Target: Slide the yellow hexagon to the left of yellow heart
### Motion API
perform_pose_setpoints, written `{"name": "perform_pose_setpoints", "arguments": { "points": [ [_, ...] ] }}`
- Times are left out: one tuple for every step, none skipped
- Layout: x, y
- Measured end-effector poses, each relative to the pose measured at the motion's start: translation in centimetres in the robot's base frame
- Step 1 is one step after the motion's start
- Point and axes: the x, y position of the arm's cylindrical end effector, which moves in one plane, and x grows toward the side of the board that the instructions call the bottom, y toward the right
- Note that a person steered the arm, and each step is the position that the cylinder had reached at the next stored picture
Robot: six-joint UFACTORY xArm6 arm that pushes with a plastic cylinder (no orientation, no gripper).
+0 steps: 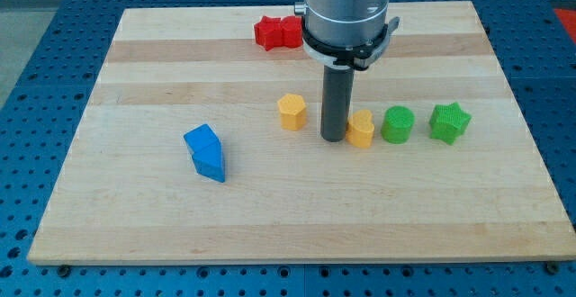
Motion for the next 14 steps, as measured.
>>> {"name": "perform_pose_setpoints", "arguments": {
  "points": [
    [-1.2, 0.0],
    [-3.7, 0.0],
    [-5.7, -2.2],
    [-5.8, -7.2],
    [-5.8, -8.9],
    [-5.4, -10.9],
    [-4.2, -11.4],
    [-3.4, -11.0],
    [-2.5, -10.7],
    [-1.9, -10.6],
    [-0.7, -11.5],
    [0.9, -12.0],
    [1.0, -11.9],
    [1.0, -10.2]
  ]
}}
